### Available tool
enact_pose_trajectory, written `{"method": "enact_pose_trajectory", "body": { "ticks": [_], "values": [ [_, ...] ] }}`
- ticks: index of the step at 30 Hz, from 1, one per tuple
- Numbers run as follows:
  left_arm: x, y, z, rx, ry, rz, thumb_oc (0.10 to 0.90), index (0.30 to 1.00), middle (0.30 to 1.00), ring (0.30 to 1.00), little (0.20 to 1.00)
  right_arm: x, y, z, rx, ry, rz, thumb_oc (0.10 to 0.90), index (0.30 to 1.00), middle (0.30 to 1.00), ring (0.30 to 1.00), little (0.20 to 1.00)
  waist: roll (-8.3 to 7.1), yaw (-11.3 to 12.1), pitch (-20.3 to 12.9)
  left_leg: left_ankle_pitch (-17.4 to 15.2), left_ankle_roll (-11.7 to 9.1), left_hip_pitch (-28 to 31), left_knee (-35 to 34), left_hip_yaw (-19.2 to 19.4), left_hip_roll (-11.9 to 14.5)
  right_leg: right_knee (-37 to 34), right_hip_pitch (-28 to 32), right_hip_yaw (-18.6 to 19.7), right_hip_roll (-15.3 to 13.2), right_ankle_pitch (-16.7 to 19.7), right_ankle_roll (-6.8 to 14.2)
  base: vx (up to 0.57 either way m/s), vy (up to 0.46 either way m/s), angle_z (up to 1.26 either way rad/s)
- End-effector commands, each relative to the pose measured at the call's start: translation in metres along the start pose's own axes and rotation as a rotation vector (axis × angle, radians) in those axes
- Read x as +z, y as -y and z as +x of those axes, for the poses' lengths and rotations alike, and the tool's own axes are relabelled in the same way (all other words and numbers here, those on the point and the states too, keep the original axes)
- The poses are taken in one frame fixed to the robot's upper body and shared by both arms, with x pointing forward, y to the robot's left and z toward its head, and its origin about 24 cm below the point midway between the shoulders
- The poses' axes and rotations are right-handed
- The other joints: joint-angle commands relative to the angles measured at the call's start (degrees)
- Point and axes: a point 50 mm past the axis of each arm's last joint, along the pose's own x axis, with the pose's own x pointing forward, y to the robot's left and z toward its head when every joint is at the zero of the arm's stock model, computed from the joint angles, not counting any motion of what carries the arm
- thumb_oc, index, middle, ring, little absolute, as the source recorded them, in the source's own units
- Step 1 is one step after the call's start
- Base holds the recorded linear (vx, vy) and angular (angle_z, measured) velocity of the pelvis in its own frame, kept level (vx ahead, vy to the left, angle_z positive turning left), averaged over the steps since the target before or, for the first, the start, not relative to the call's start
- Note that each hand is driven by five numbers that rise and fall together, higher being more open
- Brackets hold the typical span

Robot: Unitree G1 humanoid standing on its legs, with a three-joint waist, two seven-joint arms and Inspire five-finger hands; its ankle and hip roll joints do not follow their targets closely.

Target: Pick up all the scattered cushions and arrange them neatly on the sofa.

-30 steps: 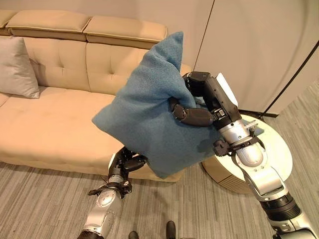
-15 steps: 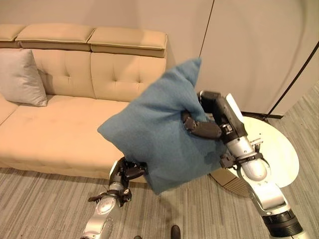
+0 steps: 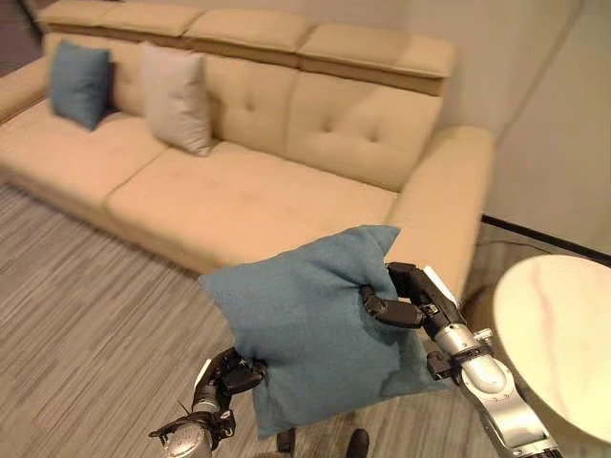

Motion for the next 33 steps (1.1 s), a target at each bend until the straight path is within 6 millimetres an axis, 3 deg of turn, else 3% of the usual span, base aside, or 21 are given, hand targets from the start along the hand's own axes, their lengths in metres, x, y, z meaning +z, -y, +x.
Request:
{"method": "enact_pose_trajectory", "body": {
  "ticks": [1, 4, 6, 7, 8, 10, 14, 18, 20, 21, 23, 24, 26, 28, 30, 33],
  "values": [
    [0.071, 0.015, 0.009, -0.144, 0.335, 0.029, 0.400, 0.300, 0.300, 0.300, 0.300, 0.065, -0.016, 0.022, 0.049, 0.362, 0.054, 0.400, 0.300, 0.300, 0.300, 0.300, -5.13, -1.23, -4.31, -2.42, -0.36, 1.82, 1.63, 0.00, -1.38, 2.16, 1.96, 6.15, -2.99, -4.42, 6.42, 0.19, 0.256, 0.49],
    [0.072, 0.009, 0.008, -0.133, 0.332, 0.055, 0.400, 0.300, 0.300, 0.300, 0.300, 0.066, -0.026, 0.026, 0.075, 0.364, 0.053, 0.400, 0.300, 0.300, 0.300, 0.300, -6.58, 0.04, -4.00, -3.28, 1.03, 2.81, 1.02, -0.51, -2.51, 6.33, 1.27, 8.52, -4.08, -5.55, 6.54, 0.11, 0.185, 0.04],
    [0.078, 0.012, 0.010, -0.150, 0.344, 0.077, 0.400, 0.300, 0.300, 0.300, 0.300, 0.064, -0.026, 0.024, 0.070, 0.358, 0.053, 0.400, 0.300, 0.300, 0.300, 0.300, -7.37, -0.82, -3.21, -3.92, 1.64, 2.92, 1.85, -2.42, -3.29, 9.10, -0.12, 14.33, -2.35, -6.11, 6.36, 0.07, 0.058, 0.13],
    [0.078, 0.012, 0.010, -0.151, 0.344, 0.078, 0.400, 0.300, 0.300, 0.300, 0.300, 0.064, -0.026, 0.024, 0.070, 0.358, 0.053, 0.400, 0.300, 0.300, 0.300, 0.300, -7.38, -0.83, -3.33, -3.79, 1.67, 2.69, 1.86, -2.42, -3.30, 9.06, -0.33, 14.32, -2.36, -5.97, 6.36, 0.11, 0.065, 0.44],
    [0.079, 0.014, 0.012, -0.160, 0.343, 0.102, 0.400, 0.300, 0.300, 0.300, 0.300, 0.063, -0.027, 0.026, 0.076, 0.351, 0.042, 0.400, 0.300, 0.300, 0.300, 0.300, -7.58, -1.79, -3.18, -4.43, 2.22, 3.26, 1.72, -3.56, -4.00, 10.03, -2.30, 21.44, 0.60, -6.21, 6.58, 0.12, 0.075, 0.73],
    [0.079, 0.015, 0.014, -0.163, 0.341, 0.119, 0.400, 0.300, 0.300, 0.300, 0.300, 0.064, -0.028, 0.028, 0.088, 0.354, 0.034, 0.400, 0.300, 0.300, 0.300, 0.300, -7.48, -2.25, -3.42, -4.47, 2.50, 3.76, 0.98, -4.35, -4.44, 9.61, -4.08, 24.85, 2.39, -5.27, 6.63, 0.14, 0.057, 0.46],
    [0.079, 0.020, 0.016, -0.173, 0.338, 0.131, 0.400, 0.300, 0.300, 0.300, 0.300, 0.065, -0.027, 0.028, 0.092, 0.356, 0.025, 0.400, 0.300, 0.300, 0.300, 0.300, -7.21, -3.52, -2.69, -4.46, 2.66, 6.46, -0.81, -6.54, -5.59, 9.98, -9.05, 26.01, 5.14, -3.19, 7.09, 0.19, 0.013, 0.13],
    [0.070, 0.023, 0.014, -0.187, 0.317, 0.129, 0.400, 0.300, 0.300, 0.300, 0.300, 0.056, -0.024, 0.021, 0.070, 0.327, 0.019, 0.400, 0.300, 0.300, 0.300, 0.300, -7.53, -4.53, -2.56, -6.58, 2.39, 7.88, 0.99, -9.20, -7.02, 8.35, -6.55, 25.15, 3.78, -3.20, 6.29, 0.16, -0.056, 0.74],
    [0.064, 0.021, 0.011, -0.179, 0.295, 0.113, 0.400, 0.300, 0.300, 0.300, 0.300, 0.053, -0.020, 0.019, 0.062, 0.313, -0.004, 0.400, 0.300, 0.300, 0.300, 0.300, -7.54, -5.30, -2.45, -9.89, 0.79, 5.92, 9.57, -6.58, -6.20, 8.37, -4.53, 23.90, 2.19, -3.90, 5.75, 0.19, -0.104, 0.74],
    [0.064, 0.021, 0.011, -0.179, 0.295, 0.113, 0.400, 0.300, 0.300, 0.300, 0.300, 0.053, -0.020, 0.019, 0.062, 0.313, -0.004, 0.400, 0.300, 0.300, 0.300, 0.300, -7.49, -5.33, -2.43, -10.14, 0.77, 5.73, 10.01, -6.60, -6.13, 8.38, -4.51, 23.85, 2.25, -3.91, 5.74, 0.15, -0.071, 0.45],
    [0.061, 0.021, 0.011, -0.165, 0.283, 0.107, 0.400, 0.300, 0.300, 0.300, 0.300, 0.050, -0.017, 0.018, 0.038, 0.294, -0.009, 0.400, 0.300, 0.300, 0.300, 0.300, -7.89, -5.24, -1.15, -8.16, -0.55, -0.72, 23.86, -0.09, -2.23, 8.40, -1.99, 22.65, 1.43, -4.96, 4.37, 0.12, -0.069, 0.49],
    [0.059, 0.021, 0.011, -0.162, 0.277, 0.106, 0.400, 0.300, 0.300, 0.300, 0.300, 0.048, -0.016, 0.017, 0.033, 0.286, -0.007, 0.400, 0.300, 0.300, 0.300, 0.300, -8.21, -5.36, -1.23, -8.28, 0.01, -1.62, 24.65, 1.76, -0.97, 8.27, -1.32, 22.47, 1.21, -5.36, 4.19, 0.18, -0.054, 0.20],
    [0.056, 0.020, 0.011, -0.158, 0.259, 0.112, 0.400, 0.300, 0.300, 0.300, 0.300, 0.045, -0.014, 0.016, 0.018, 0.267, -0.011, 0.400, 0.300, 0.300, 0.300, 0.300, -8.58, -5.26, -1.96, -9.51, 1.05, -3.17, 21.93, 4.03, 0.92, 7.53, 0.08, 22.20, 0.93, -6.17, 4.33, 0.15, 0.004, 0.14],
    [0.054, 0.019, 0.011, -0.151, 0.249, 0.122, 0.400, 0.300, 0.300, 0.300, 0.300, 0.044, -0.014, 0.015, 0.013, 0.262, -0.012, 0.400, 0.300, 0.300, 0.300, 0.300, -8.61, -5.15, -2.33, -8.66, 0.97, -3.42, 19.46, 4.27, 1.09, 7.17, 0.69, 22.30, 1.04, -6.47, 4.46, 0.21, 0.056, 0.17],
    [0.055, 0.017, 0.011, -0.140, 0.250, 0.135, 0.400, 0.300, 0.300, 0.300, 0.300, 0.044, -0.010, 0.015, -0.017, 0.261, -0.010, 0.400, 0.300, 0.300, 0.300, 0.300, -7.59, -4.35, -3.10, -2.51, -0.68, -4.93, 10.00, 3.24, 1.36, 6.46, 2.83, 22.60, 2.16, -8.02, 4.77, 0.37, 0.134, 0.02],
    [0.059, 0.018, 0.011, -0.136, 0.268, 0.131, 0.400, 0.300, 0.300, 0.300, 0.300, 0.045, -0.007, 0.014, -0.042, 0.267, -0.006, 0.400, 0.300, 0.300, 0.300, 0.300, -7.36, -3.84, -3.07, -0.41, -1.15, -5.55, 7.09, 2.23, 0.88, 6.79, 4.35, 23.53, 2.39, -9.15, 4.78, 0.20, 0.098, 0.02]
  ]
}}
